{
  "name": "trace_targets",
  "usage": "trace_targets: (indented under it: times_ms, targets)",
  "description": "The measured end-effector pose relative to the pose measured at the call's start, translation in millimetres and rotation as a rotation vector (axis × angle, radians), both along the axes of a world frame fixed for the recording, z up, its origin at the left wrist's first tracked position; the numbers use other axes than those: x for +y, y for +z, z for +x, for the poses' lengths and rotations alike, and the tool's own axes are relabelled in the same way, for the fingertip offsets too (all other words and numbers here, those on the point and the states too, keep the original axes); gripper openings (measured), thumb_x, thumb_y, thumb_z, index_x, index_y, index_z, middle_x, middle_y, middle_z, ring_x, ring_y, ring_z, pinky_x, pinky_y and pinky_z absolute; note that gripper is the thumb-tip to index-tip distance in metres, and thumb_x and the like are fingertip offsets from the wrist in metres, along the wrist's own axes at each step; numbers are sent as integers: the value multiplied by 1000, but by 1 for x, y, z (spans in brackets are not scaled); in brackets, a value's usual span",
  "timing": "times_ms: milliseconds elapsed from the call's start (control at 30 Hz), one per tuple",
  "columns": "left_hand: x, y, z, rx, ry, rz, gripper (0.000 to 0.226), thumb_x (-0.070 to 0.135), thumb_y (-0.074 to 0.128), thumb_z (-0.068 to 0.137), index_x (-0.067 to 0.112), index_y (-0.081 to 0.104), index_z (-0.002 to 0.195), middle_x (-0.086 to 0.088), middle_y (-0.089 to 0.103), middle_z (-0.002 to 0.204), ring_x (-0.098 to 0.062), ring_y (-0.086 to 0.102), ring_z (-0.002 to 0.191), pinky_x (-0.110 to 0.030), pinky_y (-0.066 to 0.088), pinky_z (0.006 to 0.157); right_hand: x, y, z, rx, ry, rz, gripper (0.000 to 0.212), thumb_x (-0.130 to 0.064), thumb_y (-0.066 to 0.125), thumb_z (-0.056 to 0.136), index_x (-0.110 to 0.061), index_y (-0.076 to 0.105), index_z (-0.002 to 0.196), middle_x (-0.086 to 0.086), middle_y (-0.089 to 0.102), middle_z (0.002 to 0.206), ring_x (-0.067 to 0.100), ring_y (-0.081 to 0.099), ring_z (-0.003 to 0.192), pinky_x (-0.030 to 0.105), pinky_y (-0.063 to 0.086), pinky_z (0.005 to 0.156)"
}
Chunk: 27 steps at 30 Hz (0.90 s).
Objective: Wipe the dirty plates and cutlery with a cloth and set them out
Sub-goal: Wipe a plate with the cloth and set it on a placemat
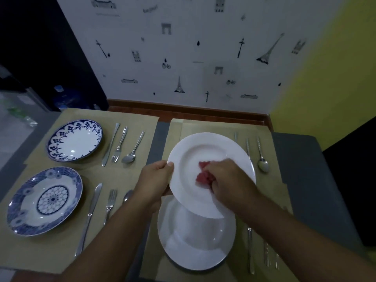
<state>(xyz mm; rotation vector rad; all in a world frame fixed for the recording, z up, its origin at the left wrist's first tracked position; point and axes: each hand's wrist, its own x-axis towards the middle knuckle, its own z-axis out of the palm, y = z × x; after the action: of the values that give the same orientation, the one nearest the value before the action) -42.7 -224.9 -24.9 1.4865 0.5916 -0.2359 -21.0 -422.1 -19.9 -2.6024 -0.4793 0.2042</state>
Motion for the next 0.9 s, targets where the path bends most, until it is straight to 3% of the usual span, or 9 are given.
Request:
trace_targets:
  times_ms: [67, 167, 267, 400, 500, 600, 667, 767, 900]
  targets:
    - [6, 0, 1, -6, -60, 1, 25, 19, 53, 101, 10, 76, 98, -21, 75, 97, -26, 71, 77, -37, 60, 62, 16, 4, -26, 81, 111, 36, 23, -31, 62, 91, -27, 70, 112, -3, 67, 110, 18, 60, 100, 35, 48, 96]
    - [19, 1, -2, -14, -152, -36, 26, 18, 50, 103, 11, 75, 102, -16, 77, 95, -27, 73, 79, -38, 60, 65, 46, 6, -18, -12, 207, 83, 29, -22, 51, 92, -25, 67, 116, -7, 65, 114, 13, 60, 104, 30, 50, 88]
    - [40, 5, -5, -34, -136, -82, 24, 17, 49, 104, 10, 72, 104, -9, 77, 87, -21, 73, 73, -34, 59, 60, 52, 12, 12, -1, 44, 167, 33, -32, 44, 90, -32, 69, 113, -14, 66, 113, -4, 57, 93, 25, 51, 86]
    - [59, 5, -7, -48, -46, -66, 21, 17, 51, 103, 12, 72, 105, -4, 76, 83, -20, 71, 70, -31, 57, 55, 33, 7, -1, -13, -89, -59, 17, -32, 62, 89, -33, 71, 103, -15, 64, 122, 2, 57, 107, 30, 48, 100]
    - [56, 1, -13, -23, -65, -18, 20, 17, 53, 103, 14, 72, 101, -13, 76, 91, -29, 73, 77, -37, 60, 58, 54, 0, -50, 85, 80, -47, 32, -41, 43, 87, -38, 68, 107, -22, 63, 113, -6, 57, 101, 33, 51, 94]
    - [54, -4, -24, 9, -110, -16, 22, 18, 52, 103, 12, 73, 103, -12, 78, 88, -27, 75, 75, -35, 59, 57, 77, -14, -42, -44, 414, -193, 46, -43, 52, 93, -31, 50, 137, -5, 56, 131, 16, 54, 119, 44, 40, 109]
    - [58, -4, -29, 8, -130, -29, 24, 17, 50, 104, 11, 73, 105, -12, 78, 90, -25, 74, 75, -31, 57, 55, 85, -9, -20, 64, 320, -282, 54, -39, 64, 90, -29, 45, 140, 6, 56, 131, 25, 54, 117, 46, 36, 112]
    - [64, -2, -31, -12, -99, -43, 23, 15, 49, 104, 13, 72, 106, -12, 77, 92, -20, 73, 69, -31, 58, 52, 72, -1, 8, -92, -43, -229, 27, -36, 66, 91, -24, 67, 116, 0, 64, 116, 18, 57, 100, 39, 51, 94]
    - [67, -3, -26, 0, -62, -50, 22, 15, 51, 104, 12, 72, 105, -16, 76, 94, -24, 71, 72, -34, 61, 57, 37, -18, -22, -83, 50, -279, 25, -44, 47, 94, -32, 58, 114, 2, 61, 110, 30, 61, 90, 49, 57, 77]
